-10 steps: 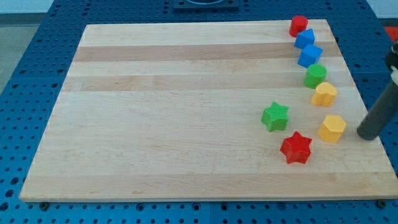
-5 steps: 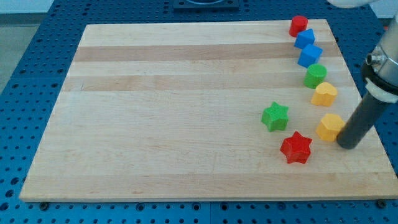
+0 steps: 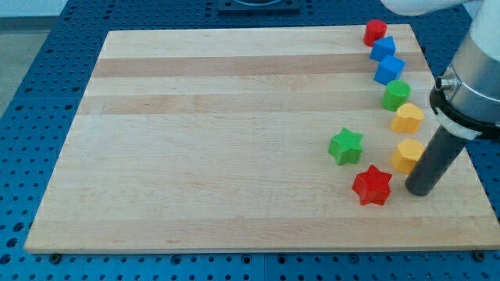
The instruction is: Slide yellow hexagon closer to yellow heart
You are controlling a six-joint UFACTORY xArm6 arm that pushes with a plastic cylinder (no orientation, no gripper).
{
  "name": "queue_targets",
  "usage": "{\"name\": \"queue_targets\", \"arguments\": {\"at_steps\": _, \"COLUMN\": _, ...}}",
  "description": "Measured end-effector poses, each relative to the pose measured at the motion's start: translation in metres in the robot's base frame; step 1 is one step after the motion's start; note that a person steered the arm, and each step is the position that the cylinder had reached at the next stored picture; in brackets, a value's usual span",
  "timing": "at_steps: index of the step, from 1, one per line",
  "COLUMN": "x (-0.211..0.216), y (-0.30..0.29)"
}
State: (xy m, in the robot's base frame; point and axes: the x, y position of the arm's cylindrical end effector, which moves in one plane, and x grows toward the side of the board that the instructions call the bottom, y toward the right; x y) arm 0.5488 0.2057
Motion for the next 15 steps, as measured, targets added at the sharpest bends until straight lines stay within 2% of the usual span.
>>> {"name": "queue_targets", "arguments": {"at_steps": 5, "x": -0.041, "y": -0.009}}
{"name": "queue_targets", "arguments": {"at_steps": 7, "x": -0.043, "y": -0.009}}
{"name": "queue_targets", "arguments": {"at_steps": 9, "x": -0.043, "y": -0.037}}
{"name": "queue_targets", "arguments": {"at_steps": 11, "x": -0.074, "y": -0.043}}
{"name": "queue_targets", "arguments": {"at_steps": 15, "x": -0.072, "y": -0.022}}
